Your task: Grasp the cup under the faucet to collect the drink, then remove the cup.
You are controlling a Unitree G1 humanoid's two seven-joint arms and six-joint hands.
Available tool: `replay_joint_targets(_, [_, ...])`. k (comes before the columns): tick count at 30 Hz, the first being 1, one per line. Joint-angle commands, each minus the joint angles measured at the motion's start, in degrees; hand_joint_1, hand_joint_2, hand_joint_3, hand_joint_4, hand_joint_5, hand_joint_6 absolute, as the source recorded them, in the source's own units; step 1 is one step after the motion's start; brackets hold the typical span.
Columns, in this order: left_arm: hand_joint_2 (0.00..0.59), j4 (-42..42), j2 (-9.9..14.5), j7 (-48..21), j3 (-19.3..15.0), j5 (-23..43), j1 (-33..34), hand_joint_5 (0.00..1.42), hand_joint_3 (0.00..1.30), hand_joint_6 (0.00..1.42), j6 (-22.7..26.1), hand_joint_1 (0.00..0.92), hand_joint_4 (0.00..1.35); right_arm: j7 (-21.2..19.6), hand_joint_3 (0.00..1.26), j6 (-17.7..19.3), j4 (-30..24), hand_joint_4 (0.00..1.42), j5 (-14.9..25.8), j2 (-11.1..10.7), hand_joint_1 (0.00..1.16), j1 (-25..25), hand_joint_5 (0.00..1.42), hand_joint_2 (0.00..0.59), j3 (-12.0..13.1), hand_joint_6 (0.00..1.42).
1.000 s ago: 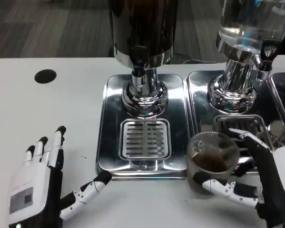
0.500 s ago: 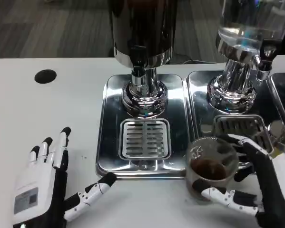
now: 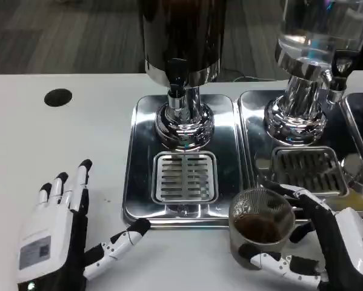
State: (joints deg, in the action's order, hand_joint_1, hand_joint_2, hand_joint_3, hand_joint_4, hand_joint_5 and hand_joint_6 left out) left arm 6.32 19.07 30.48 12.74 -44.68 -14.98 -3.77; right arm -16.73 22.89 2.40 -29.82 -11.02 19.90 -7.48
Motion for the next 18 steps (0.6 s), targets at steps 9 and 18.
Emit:
replay_joint_targets(9, [0.071,-0.3,-0.1,-0.8,0.9,-0.7,0.1,0.02,0.03,0.00,0.3,0.000,0.00,0.7,0.43,7.6,4.5,0.51,3.4,-2.5,0.80,-1.9,0.47,0.209,0.5,0.66])
replay_joint_targets(18, [0.060,-0.3,0.0,-1.4,0.6,-0.2,0.2,0.02,0.04,0.00,0.4,0.000,0.00,3.5,0.33,10.0,7.3,0.43,5.7,-3.9,0.76,-3.4,0.39,0.187,0.1,0.60])
